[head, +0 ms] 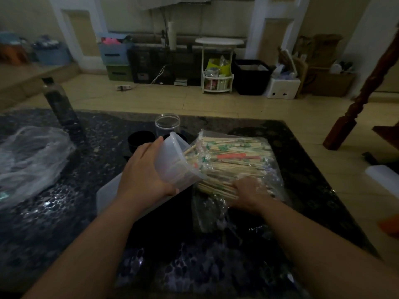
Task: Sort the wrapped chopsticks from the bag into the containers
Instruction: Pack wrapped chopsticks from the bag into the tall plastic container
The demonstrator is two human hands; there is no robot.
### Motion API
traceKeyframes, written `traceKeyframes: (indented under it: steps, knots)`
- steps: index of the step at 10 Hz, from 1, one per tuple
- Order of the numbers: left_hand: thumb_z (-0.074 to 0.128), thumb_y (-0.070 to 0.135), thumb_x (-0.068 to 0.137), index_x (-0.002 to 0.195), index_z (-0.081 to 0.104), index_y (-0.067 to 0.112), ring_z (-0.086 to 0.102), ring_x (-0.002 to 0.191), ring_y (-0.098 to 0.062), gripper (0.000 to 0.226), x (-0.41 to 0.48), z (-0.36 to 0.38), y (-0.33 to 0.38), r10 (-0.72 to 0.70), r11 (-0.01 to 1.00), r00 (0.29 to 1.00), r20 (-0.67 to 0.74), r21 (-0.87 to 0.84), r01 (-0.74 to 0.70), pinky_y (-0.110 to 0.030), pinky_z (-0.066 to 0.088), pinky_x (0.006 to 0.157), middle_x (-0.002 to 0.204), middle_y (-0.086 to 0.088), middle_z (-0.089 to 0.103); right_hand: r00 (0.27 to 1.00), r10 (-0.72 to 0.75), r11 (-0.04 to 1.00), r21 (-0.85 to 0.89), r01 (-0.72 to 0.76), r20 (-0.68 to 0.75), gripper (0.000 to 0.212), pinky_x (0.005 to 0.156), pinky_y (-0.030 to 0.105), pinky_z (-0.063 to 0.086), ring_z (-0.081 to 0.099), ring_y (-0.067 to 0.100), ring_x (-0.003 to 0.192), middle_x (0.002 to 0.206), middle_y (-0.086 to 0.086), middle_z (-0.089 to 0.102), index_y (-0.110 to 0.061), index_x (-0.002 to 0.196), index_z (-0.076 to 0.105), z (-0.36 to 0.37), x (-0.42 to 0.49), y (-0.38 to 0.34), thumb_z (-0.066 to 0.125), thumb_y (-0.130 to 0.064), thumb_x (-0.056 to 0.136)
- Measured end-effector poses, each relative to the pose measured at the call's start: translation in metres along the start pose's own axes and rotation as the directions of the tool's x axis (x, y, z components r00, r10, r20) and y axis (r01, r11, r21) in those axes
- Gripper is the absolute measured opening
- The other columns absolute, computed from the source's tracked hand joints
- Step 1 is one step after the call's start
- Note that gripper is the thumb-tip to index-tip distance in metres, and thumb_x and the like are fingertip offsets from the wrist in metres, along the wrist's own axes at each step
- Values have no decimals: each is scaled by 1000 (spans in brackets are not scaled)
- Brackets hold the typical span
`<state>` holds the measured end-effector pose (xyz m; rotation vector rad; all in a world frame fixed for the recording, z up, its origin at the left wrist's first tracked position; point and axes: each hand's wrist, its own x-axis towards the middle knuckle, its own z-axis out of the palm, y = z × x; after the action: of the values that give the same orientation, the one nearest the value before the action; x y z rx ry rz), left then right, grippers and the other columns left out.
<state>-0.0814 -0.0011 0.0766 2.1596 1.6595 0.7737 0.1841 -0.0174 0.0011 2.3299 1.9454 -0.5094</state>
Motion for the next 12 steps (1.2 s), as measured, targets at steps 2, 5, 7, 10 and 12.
traceKeyframes:
  steps: [2, 5, 7, 10, 12]
  knots:
    - [95, 30, 46, 154, 21, 28, 34, 134, -21, 131, -2, 0, 1, 2, 1000, 1000, 10, 11, -2, -37, 34, 104, 149, 4, 30, 973, -97, 988, -135, 70, -208, 67, 94, 35, 41, 50, 28, 116, 126, 1, 49, -26, 130, 52, 3, -12, 8, 58, -61, 73]
    - [94, 29, 47, 154, 21, 28, 33, 134, -21, 130, -4, 1, 3, 17, 1000, 1000, 18, 21, -18, -37, 33, 104, 149, 3, 30, 980, -40, 998, 34, 47, -197, 19, 84, 33, 45, 61, 32, 104, 109, 12, 67, -10, 108, 70, 18, -26, -12, 61, -16, 93]
    - [94, 32, 47, 154, 20, 30, 32, 134, -20, 130, -5, 1, 2, 14, 1000, 1000, 27, 20, -14, -37, 32, 105, 149, 5, 29, 991, -15, 1000, 22, 19, -134, 17, 88, 28, 45, 61, 22, 103, 110, 6, 64, -19, 101, 70, 15, -28, -2, 56, -25, 94]
    - [94, 30, 47, 154, 21, 29, 33, 134, -19, 130, -5, 3, 3, 24, 1000, 999, 21, 15, -24, -36, 32, 105, 148, 6, 31, 979, -17, 1000, 13, 20, -203, 24, 97, 30, 43, 54, 26, 121, 128, 5, 59, -18, 120, 62, 20, -31, -4, 51, -23, 98]
    - [94, 30, 48, 154, 20, 30, 32, 133, -18, 129, -6, 3, 4, 29, 999, 999, 24, 21, -29, -33, 32, 101, 147, 6, 30, 956, -100, 988, -140, 62, -275, 24, 94, 30, 35, 49, 23, 115, 119, -1, 55, -27, 114, 58, 22, -31, -9, 54, -28, 90]
